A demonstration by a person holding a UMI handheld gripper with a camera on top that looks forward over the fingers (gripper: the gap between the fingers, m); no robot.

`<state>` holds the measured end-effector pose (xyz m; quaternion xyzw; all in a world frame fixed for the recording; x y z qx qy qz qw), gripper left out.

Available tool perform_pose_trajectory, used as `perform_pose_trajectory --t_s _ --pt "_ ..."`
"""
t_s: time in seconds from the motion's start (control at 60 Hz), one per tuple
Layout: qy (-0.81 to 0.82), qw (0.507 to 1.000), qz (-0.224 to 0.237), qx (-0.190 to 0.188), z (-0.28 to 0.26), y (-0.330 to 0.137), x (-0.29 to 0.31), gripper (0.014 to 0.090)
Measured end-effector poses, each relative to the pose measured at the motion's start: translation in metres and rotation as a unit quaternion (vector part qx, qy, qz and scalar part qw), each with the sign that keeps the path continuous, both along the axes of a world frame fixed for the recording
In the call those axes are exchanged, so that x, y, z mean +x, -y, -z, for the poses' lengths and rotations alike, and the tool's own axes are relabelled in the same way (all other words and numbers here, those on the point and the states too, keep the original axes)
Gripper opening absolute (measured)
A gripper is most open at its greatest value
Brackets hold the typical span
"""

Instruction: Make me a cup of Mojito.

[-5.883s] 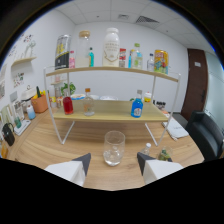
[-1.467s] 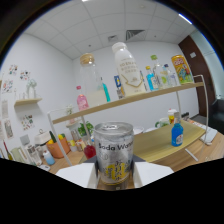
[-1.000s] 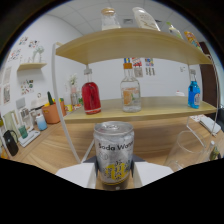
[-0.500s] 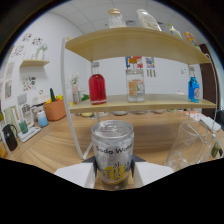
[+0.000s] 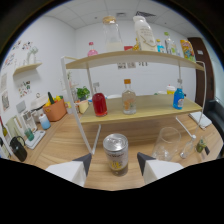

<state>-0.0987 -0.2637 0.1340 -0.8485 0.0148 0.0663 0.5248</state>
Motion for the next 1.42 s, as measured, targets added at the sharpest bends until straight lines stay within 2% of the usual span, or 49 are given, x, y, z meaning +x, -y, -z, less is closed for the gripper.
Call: perform_pose_trajectory --t_s 0.283,0.6,1.05,1.417 --pt "0.055 0.998 0.03 -0.014 -0.031 0.052 0.045 0.0852" --pt "0.08 0.996 0.032 -0.037 -0.037 0.084 0.091 0.0851" --pt "0.065 0.994 0.033 -0.081 -0.016 0.102 0.12 0.0858" --pt "0.066 0.994 0.021 -0.087 -0.014 0.098 0.123 0.0859"
